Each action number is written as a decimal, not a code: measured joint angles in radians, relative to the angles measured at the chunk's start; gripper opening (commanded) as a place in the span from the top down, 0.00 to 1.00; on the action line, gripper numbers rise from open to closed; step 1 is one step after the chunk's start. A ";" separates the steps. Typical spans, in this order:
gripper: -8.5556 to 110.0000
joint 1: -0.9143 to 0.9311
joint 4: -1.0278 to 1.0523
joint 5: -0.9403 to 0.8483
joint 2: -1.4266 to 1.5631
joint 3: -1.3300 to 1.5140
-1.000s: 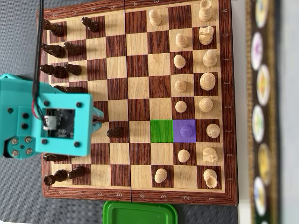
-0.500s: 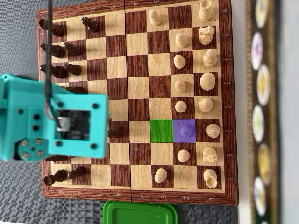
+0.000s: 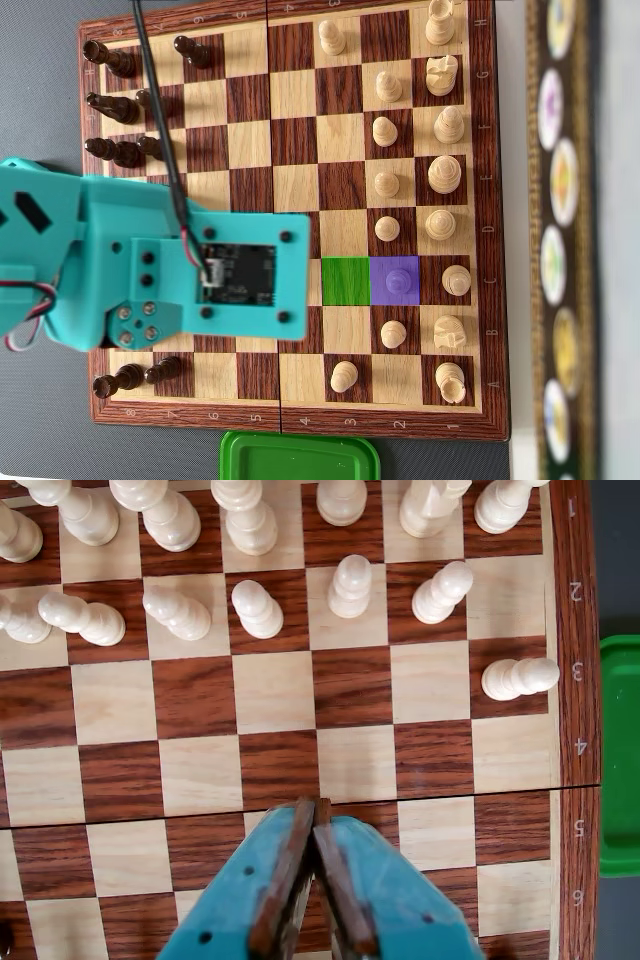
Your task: Play chess
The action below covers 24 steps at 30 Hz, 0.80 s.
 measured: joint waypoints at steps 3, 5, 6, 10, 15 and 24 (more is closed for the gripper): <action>0.93 0.000 0.000 0.000 -0.041 -0.043; 0.93 0.000 0.000 0.000 -0.074 -0.072; 0.93 0.000 0.000 0.000 -0.091 -0.084; 0.93 -0.015 0.000 0.000 -0.166 -0.127; 0.93 -0.046 0.000 0.000 -0.222 -0.176; 0.93 -0.058 0.000 0.000 -0.322 -0.253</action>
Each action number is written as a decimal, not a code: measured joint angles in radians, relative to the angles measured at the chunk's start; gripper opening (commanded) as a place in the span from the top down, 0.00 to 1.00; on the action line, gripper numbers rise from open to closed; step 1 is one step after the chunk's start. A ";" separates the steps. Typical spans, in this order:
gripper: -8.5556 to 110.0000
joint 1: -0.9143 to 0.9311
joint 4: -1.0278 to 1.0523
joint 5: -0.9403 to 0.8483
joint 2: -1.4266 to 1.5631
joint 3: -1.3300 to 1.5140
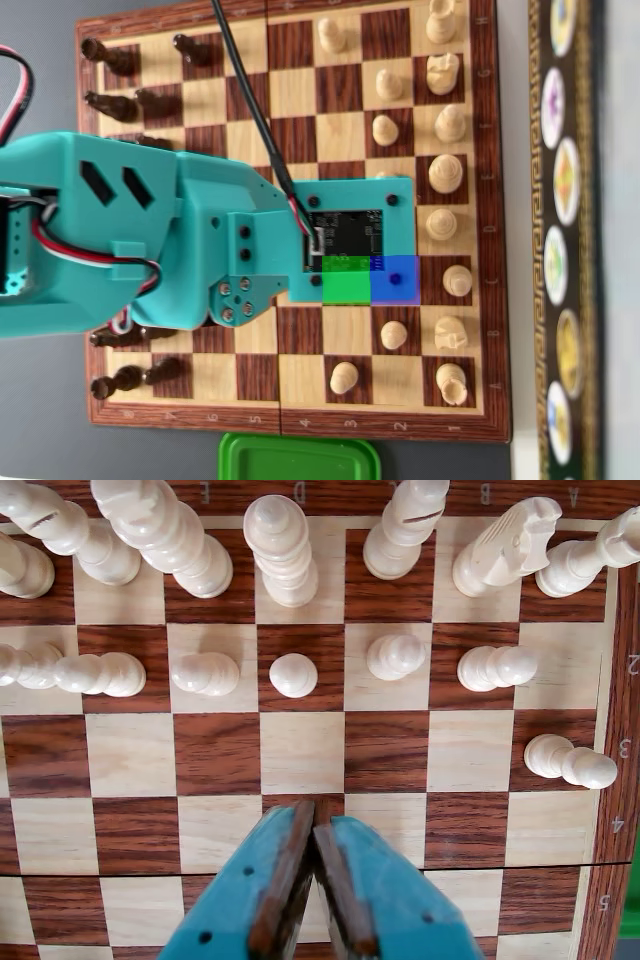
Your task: Play chess
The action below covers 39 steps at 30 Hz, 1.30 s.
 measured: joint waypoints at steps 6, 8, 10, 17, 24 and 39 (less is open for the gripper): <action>0.93 0.000 0.000 0.000 -0.063 -0.064; 0.92 0.000 0.000 0.000 -0.083 -0.087; 0.90 0.000 0.000 0.000 -0.103 -0.106; 0.84 0.000 0.000 0.000 -0.120 -0.117; 0.84 0.000 0.000 0.000 -0.144 -0.127; 0.84 0.029 0.170 0.000 -0.390 -0.405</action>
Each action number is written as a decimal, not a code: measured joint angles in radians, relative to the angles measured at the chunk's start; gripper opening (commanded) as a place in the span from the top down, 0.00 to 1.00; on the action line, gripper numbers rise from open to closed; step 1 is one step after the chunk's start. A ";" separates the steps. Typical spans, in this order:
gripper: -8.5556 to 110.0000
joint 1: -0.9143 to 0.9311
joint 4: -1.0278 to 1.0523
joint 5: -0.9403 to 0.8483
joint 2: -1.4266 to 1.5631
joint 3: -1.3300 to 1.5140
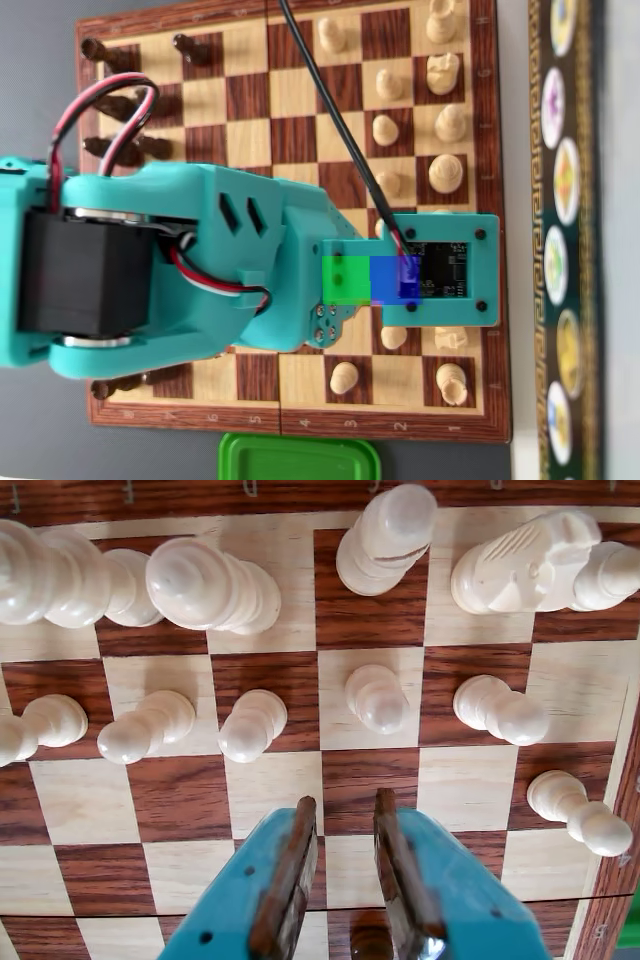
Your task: Play chess
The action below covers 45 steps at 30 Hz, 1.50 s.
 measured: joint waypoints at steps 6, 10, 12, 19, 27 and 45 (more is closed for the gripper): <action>0.84 0.000 0.000 0.000 -0.063 -0.066; 0.84 0.000 0.000 0.000 -0.098 -0.100; 0.84 0.000 0.000 0.000 -0.120 -0.114; 0.81 0.005 0.002 -0.021 -0.146 -0.141; 0.80 0.005 0.002 -0.032 -0.146 -0.141; 0.80 0.023 0.002 -0.037 -0.258 -0.229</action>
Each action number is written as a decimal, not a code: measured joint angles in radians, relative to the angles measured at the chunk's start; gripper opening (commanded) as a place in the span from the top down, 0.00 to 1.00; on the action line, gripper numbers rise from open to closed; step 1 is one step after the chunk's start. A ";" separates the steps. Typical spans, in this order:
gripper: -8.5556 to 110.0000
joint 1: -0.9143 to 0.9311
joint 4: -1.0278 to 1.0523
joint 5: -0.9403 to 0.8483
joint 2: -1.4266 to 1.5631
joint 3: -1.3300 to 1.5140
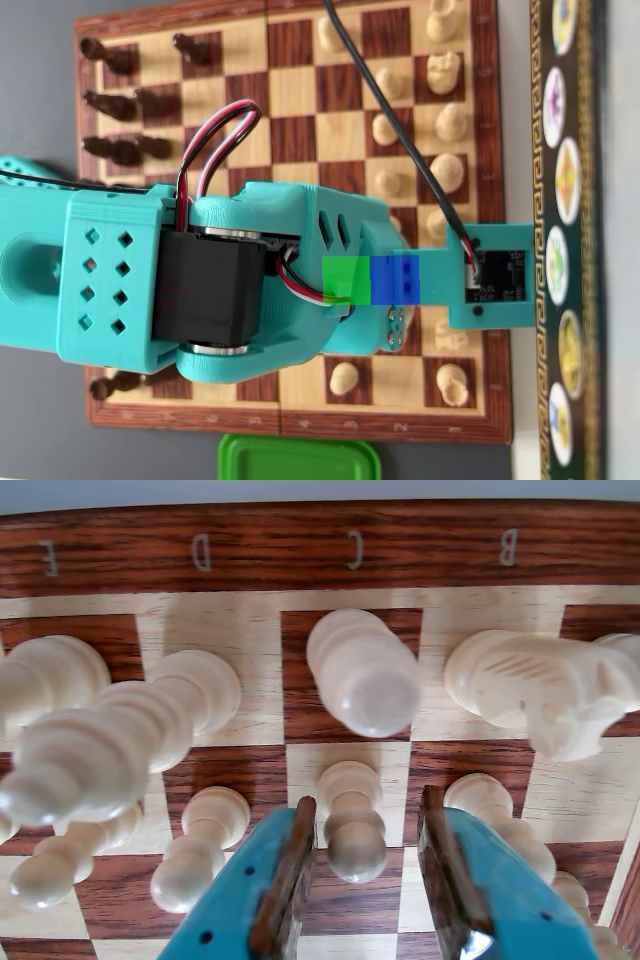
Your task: Play chess
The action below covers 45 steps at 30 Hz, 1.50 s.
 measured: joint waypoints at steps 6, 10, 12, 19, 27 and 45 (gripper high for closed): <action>0.80 0.008 0.000 -0.002 0.000 0.000; 0.80 0.008 0.000 -0.002 0.000 0.000; 0.80 0.008 0.000 -0.002 0.000 0.000; 0.88 0.008 0.000 -0.002 0.000 0.000; 0.89 0.008 0.000 -0.002 0.000 0.000; 0.89 0.017 0.054 -0.002 0.002 -0.003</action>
